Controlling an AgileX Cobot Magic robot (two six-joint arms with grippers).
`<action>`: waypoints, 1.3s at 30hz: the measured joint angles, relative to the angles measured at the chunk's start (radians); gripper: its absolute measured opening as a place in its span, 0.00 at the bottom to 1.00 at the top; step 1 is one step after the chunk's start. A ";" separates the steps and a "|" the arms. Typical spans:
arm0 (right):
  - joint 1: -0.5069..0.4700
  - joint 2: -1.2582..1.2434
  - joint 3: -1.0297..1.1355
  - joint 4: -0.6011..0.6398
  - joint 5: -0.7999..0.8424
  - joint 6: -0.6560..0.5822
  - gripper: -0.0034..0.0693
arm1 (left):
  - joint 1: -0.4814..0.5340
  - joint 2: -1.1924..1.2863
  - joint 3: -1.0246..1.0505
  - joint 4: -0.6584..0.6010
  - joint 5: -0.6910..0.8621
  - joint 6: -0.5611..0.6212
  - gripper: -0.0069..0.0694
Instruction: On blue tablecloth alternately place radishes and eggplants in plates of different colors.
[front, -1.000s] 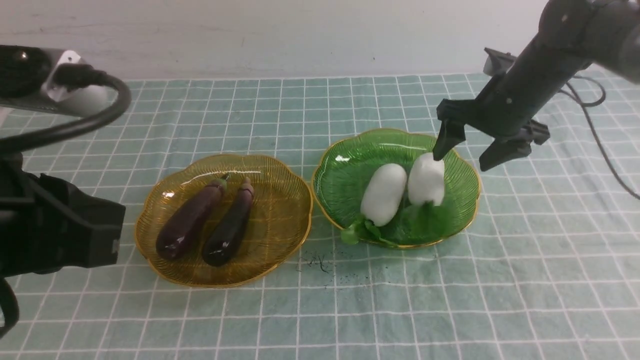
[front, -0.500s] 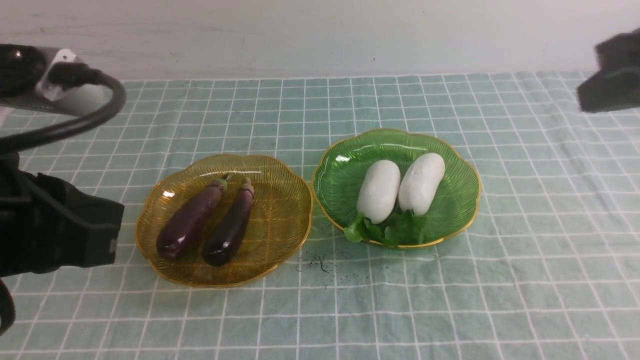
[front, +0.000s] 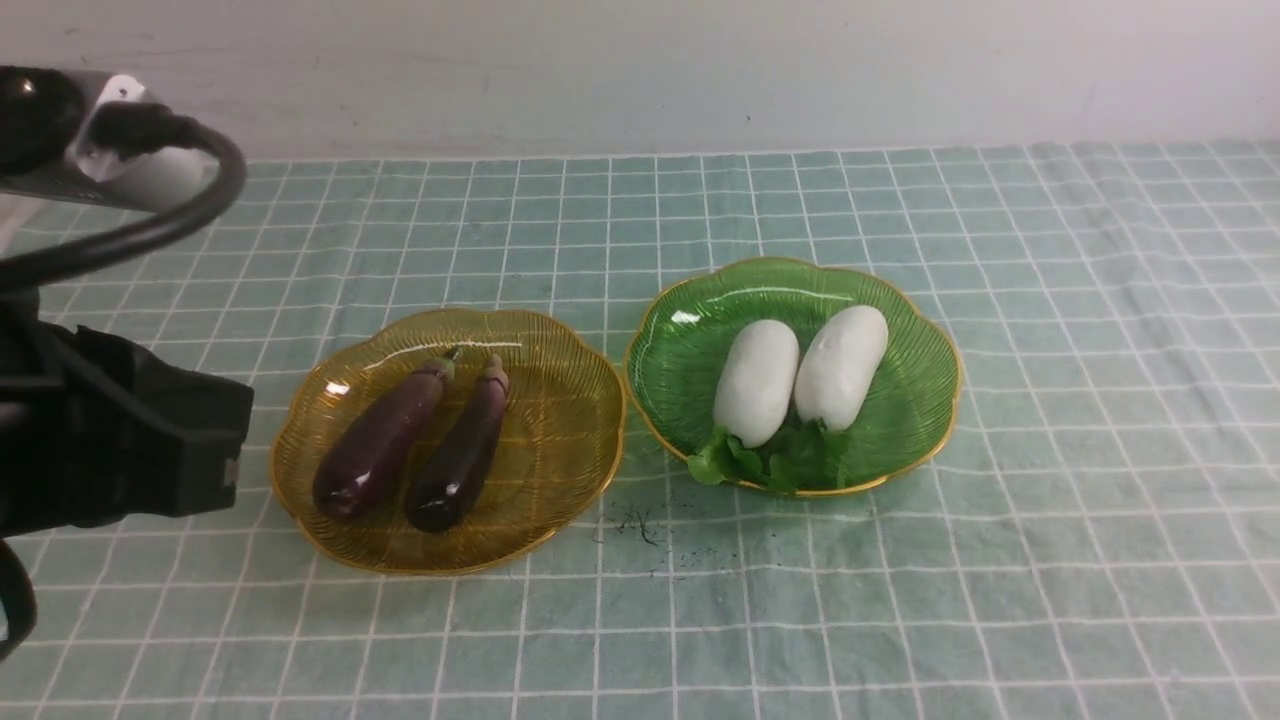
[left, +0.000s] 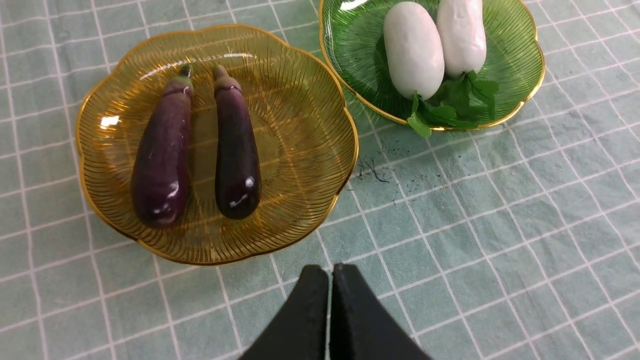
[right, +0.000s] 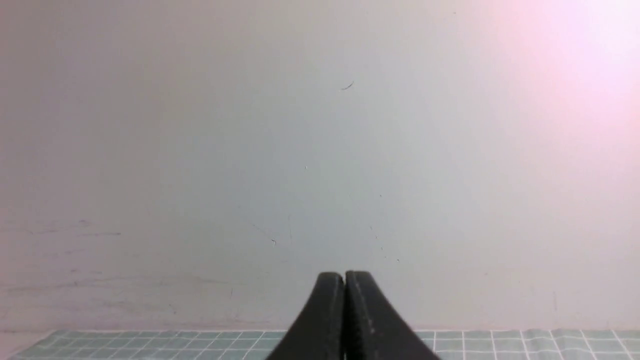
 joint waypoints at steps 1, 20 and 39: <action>0.000 -0.031 0.025 0.000 -0.017 -0.007 0.03 | 0.000 0.000 0.000 0.000 -0.005 0.000 0.08; 0.000 -0.064 0.076 0.007 -0.072 -0.015 0.03 | 0.000 -0.361 0.313 0.006 -0.262 -0.005 0.08; 0.000 -0.064 0.076 0.007 -0.059 -0.015 0.03 | 0.000 -0.438 0.356 0.119 -0.274 0.023 0.08</action>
